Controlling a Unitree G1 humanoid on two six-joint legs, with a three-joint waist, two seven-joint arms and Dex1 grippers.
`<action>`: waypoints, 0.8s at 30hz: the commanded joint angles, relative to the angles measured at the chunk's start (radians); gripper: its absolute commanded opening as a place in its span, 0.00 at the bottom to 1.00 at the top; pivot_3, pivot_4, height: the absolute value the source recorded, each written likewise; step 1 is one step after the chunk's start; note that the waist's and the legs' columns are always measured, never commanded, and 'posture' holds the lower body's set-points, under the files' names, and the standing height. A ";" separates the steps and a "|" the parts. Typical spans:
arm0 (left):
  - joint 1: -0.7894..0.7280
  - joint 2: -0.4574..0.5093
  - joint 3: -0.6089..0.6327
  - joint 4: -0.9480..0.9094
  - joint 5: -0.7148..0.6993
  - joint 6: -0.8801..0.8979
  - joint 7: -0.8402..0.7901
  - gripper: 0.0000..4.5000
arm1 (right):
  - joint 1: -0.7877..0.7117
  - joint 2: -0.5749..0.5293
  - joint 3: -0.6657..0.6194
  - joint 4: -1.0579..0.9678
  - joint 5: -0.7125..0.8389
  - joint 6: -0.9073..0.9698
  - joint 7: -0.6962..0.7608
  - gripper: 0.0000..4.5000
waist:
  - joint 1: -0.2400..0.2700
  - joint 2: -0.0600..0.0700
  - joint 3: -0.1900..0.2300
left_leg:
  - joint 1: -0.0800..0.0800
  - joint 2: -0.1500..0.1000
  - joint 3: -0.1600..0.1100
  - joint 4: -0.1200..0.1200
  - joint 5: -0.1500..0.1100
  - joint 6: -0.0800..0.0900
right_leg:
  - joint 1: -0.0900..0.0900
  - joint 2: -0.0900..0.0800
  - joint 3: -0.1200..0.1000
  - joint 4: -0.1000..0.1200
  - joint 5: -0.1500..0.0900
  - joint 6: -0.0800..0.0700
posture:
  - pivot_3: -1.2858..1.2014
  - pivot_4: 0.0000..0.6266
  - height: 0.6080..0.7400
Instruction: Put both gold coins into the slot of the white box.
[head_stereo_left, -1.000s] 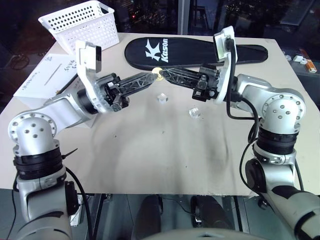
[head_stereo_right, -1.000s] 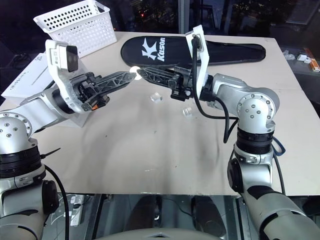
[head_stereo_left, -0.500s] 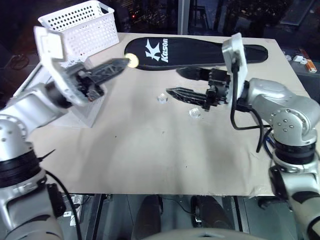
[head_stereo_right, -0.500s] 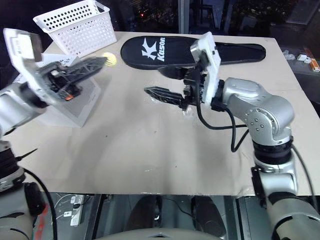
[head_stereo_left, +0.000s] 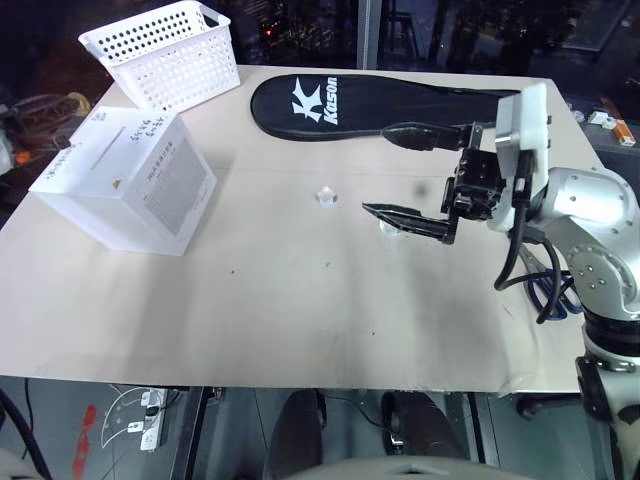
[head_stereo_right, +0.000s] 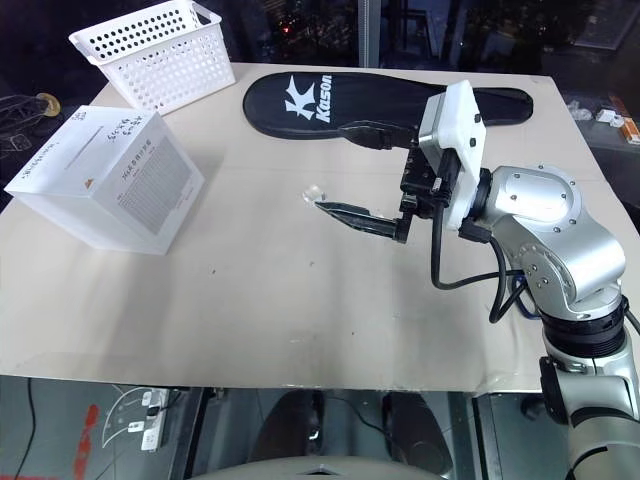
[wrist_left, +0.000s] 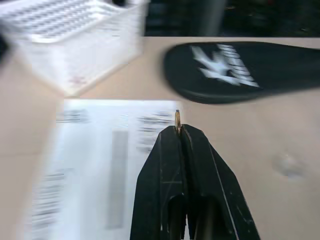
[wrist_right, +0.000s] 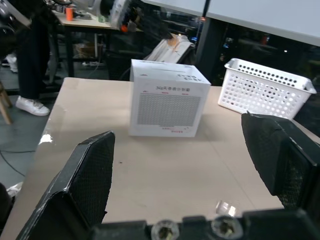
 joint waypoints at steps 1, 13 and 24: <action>-0.070 0.016 -0.049 0.078 0.068 0.013 -0.064 0.00 | 0.001 -0.001 -0.021 -0.025 0.002 -0.027 -0.007 0.98 | 0.002 0.000 0.000 | 0.000 0.000 0.000 0.000 0.000 0.000 | 0.000 0.000 0.000 0.000 0.000 0.000 | 0.52 0.24 0.90; -0.226 -0.011 -0.223 0.272 0.266 -0.014 -0.272 0.00 | 0.048 -0.013 -0.039 -0.072 0.002 -0.032 -0.033 0.98 | 0.009 0.000 0.000 | -0.001 0.000 0.000 0.001 0.000 0.000 | 0.000 0.000 0.000 0.000 0.000 0.000 | 0.52 0.24 0.90; -0.316 -0.063 -0.308 0.390 0.452 -0.107 -0.373 0.00 | 0.073 -0.022 -0.038 -0.093 -0.005 -0.030 -0.058 0.98 | 0.018 -0.001 0.000 | -0.001 0.000 0.000 0.002 0.000 0.000 | 0.000 0.000 0.000 0.001 0.000 0.000 | 0.52 0.24 0.90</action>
